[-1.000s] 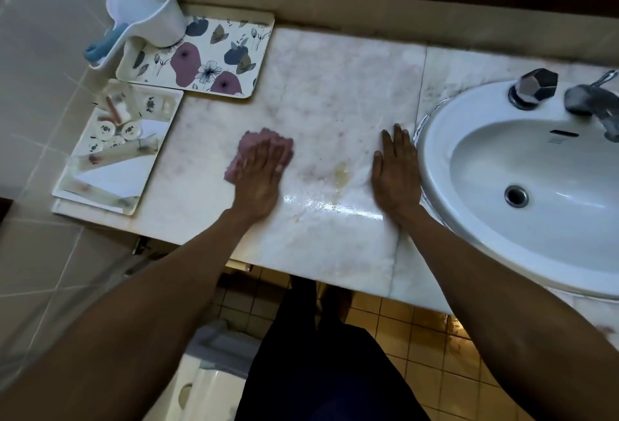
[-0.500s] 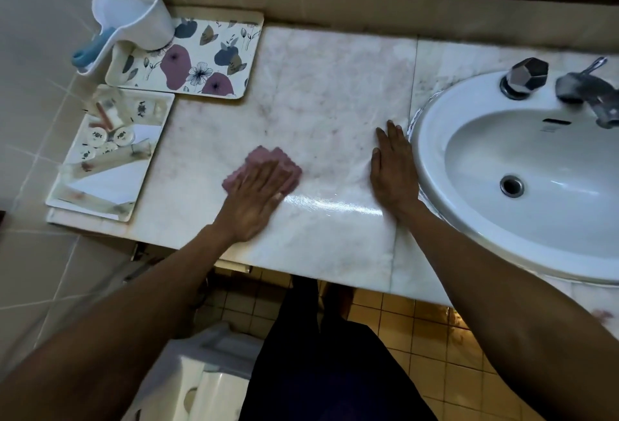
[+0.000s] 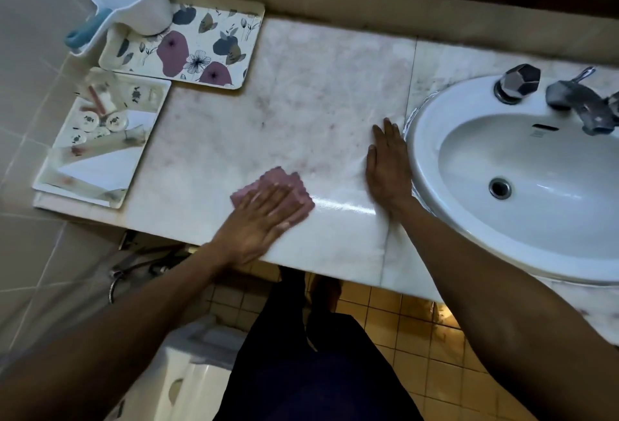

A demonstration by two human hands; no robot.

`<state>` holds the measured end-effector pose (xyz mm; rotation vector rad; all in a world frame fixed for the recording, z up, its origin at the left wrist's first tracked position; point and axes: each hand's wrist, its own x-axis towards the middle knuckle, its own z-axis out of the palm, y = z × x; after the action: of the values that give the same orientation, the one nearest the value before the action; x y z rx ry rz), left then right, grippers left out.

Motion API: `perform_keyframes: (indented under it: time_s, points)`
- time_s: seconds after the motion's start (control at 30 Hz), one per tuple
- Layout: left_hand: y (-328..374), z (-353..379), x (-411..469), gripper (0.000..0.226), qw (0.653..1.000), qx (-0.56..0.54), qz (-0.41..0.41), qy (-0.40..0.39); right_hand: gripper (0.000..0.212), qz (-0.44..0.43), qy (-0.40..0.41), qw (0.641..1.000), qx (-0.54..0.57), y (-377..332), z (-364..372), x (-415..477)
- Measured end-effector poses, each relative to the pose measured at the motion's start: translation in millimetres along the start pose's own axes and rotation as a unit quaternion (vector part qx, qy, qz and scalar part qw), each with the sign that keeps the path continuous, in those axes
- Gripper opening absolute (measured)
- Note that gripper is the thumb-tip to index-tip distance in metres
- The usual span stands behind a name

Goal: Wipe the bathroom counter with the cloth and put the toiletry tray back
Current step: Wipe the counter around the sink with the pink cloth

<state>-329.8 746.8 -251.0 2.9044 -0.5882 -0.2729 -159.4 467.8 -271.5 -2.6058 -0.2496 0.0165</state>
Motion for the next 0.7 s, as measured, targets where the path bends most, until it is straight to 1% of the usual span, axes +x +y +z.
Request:
perform_keyframes:
  time_s: [0.07,0.1,0.17,0.23,0.27,0.3,0.33,0.4,0.43,0.47,0.53,0.57,0.63,0.7]
  points:
    - [-47,-8,7,0.053,0.995,-0.006,-0.092,0.026,0.047,0.004,0.004,1.000,-0.006,-1,2,0]
    - [-59,-12,17,0.054,0.990,-0.005,-0.135,0.034,0.047,0.009,0.008,1.000,-0.010,-2,3,0]
    - [-55,-15,48,0.054,0.974,0.017,-0.219,0.058,0.048,0.023,0.016,0.999,-0.017,-5,4,1]
    - [-27,-8,79,0.055,0.948,-0.007,-0.298,0.108,0.047,0.037,0.020,0.999,-0.007,-10,5,2]
    - [-6,-4,87,0.056,0.945,-0.031,-0.306,0.110,0.046,0.039,0.022,0.999,-0.001,-13,5,3]
    - [14,2,89,0.055,0.951,-0.038,-0.285,0.114,0.045,0.037,0.022,0.999,0.003,-17,6,5]
    - [33,7,85,0.054,0.964,-0.046,-0.235,0.114,0.044,0.033,0.019,0.999,0.006,-22,6,7]
    - [51,11,63,0.056,0.986,-0.029,-0.121,0.111,0.043,0.021,0.001,1.000,0.020,-34,9,12]
    - [49,11,47,0.054,0.991,-0.025,-0.085,0.099,0.043,0.009,-0.011,1.000,0.026,-41,10,16]
    - [41,11,31,0.052,0.994,-0.028,-0.069,0.083,0.044,-0.006,-0.023,0.999,0.027,-48,13,20]
    - [11,9,0,0.051,0.995,-0.034,-0.069,0.064,0.046,-0.037,-0.047,0.998,0.017,-65,18,30]
    - [-9,9,-13,0.051,0.994,-0.021,-0.083,0.069,0.047,-0.049,-0.058,0.997,0.012,-74,23,34]
    - [-55,2,-32,0.051,0.987,-0.010,-0.137,0.084,0.048,-0.063,-0.078,0.995,0.005,-92,32,42]
    - [-104,-5,-31,0.052,0.975,-0.007,-0.193,0.108,0.049,-0.069,-0.092,0.993,-0.003,-107,42,45]
